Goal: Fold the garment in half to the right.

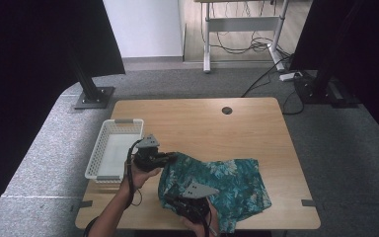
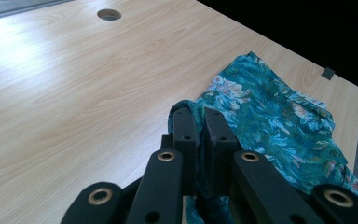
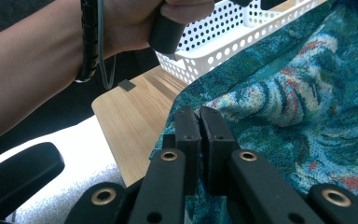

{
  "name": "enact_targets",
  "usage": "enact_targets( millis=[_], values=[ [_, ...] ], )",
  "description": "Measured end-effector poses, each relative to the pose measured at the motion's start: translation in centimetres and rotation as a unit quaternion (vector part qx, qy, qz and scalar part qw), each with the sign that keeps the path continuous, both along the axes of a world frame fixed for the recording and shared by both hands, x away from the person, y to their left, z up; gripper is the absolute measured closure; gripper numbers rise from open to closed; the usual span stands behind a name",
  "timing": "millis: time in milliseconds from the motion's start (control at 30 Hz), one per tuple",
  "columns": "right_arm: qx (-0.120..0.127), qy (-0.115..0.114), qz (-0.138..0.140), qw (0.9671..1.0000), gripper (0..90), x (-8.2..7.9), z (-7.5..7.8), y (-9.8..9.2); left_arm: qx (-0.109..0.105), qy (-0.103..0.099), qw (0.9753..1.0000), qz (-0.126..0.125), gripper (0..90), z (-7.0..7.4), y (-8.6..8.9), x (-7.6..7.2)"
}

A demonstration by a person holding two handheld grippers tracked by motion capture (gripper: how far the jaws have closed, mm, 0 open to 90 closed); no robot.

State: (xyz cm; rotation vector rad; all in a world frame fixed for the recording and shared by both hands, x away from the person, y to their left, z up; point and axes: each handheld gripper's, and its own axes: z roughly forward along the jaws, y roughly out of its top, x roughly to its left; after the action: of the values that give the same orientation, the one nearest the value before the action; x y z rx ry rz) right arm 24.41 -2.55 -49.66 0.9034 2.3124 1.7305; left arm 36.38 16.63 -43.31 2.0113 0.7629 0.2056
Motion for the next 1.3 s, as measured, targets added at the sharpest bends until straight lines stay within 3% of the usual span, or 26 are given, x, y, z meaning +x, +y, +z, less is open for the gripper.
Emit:
enact_targets(
  millis=[233, 433, 1000, 1300],
  values=[
    [0.008, 0.0, 0.003, 1.0, 86.7, 0.4, 0.3, 1.7, 0.003, -0.004, 1.0, 0.001, 84.1, 0.9, 1.4, 0.5],
    [0.017, -0.009, 0.003, 0.9998, 86.6, 0.7, 1.2, 2.6, 0.003, -0.011, 0.9999, -0.002, 84.1, 1.7, 1.5, 0.8],
    [0.022, -0.003, -0.001, 0.9998, 86.7, 1.0, 0.9, 1.5, 0.01, -0.01, 0.9999, -0.004, 84.1, 1.9, 0.2, 0.9],
    [0.023, -0.008, 0.007, 0.9997, 86.6, 1.7, 1.3, 2.7, 0.01, -0.016, 0.9998, 0.0, 84.1, 2.6, 0.8, 1.0]
  ],
)
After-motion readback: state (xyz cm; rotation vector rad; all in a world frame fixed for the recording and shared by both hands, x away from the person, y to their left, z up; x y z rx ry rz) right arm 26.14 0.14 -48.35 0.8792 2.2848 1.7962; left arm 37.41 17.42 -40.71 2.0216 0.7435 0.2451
